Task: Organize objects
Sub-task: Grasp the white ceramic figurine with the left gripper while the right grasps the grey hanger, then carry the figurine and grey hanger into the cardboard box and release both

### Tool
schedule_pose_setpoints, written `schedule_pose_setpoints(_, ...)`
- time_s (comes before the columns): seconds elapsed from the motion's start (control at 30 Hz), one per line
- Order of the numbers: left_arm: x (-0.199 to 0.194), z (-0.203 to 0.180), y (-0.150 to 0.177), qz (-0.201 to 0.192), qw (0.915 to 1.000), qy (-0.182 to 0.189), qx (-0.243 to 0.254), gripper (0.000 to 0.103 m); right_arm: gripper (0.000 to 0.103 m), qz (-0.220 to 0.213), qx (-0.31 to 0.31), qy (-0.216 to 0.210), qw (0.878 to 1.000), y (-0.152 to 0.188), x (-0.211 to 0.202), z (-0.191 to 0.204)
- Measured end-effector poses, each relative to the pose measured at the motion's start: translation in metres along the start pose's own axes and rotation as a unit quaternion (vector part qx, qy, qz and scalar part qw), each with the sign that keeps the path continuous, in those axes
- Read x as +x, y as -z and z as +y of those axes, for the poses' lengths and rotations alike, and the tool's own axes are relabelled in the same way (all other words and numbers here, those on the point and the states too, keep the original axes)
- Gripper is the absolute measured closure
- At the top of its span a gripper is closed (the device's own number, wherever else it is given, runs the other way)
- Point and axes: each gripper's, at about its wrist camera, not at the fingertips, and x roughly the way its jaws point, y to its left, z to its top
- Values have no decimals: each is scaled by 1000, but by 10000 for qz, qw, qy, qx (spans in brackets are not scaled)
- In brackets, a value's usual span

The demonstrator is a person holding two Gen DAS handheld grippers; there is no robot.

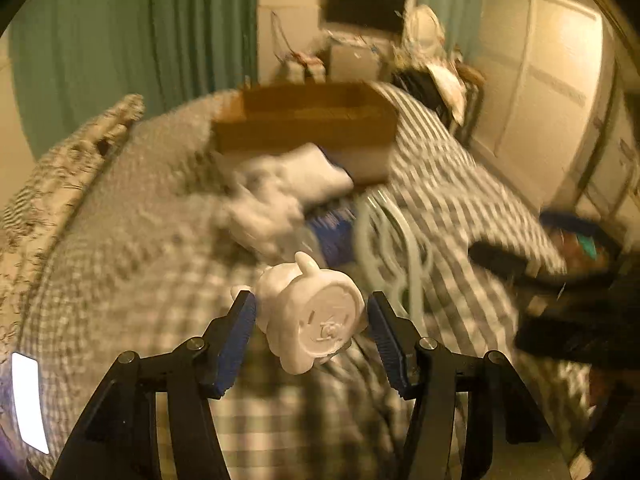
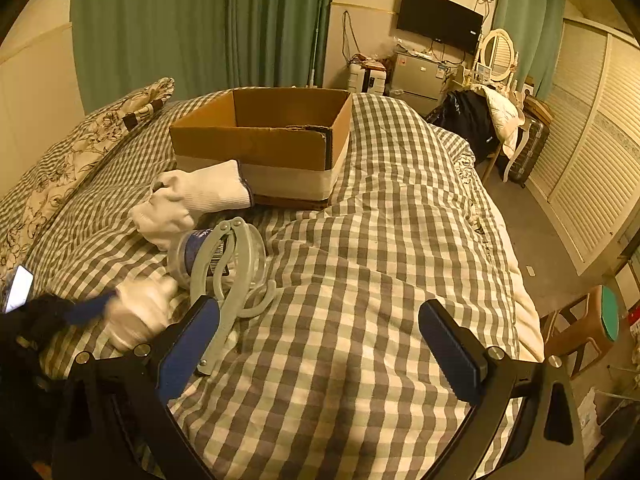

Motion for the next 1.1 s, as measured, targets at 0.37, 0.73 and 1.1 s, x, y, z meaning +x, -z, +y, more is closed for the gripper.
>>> schedule_pose_setpoints(0.37, -6, 47, -8, -60, 9985, -394, -374, 44, 3, 499, -482, -453, 9966, 1, 45, 52)
schedule_pose_setpoints(0.73, 2, 44, -5, 39, 9986, -444, -276, 44, 62, 890, -982, -420, 9903, 11, 76, 78)
schedule_pose_setpoints(1.1, -16, 37, -11, -158, 9990, -327, -249, 51, 86, 284, -995, -448, 9936, 0, 30, 65)
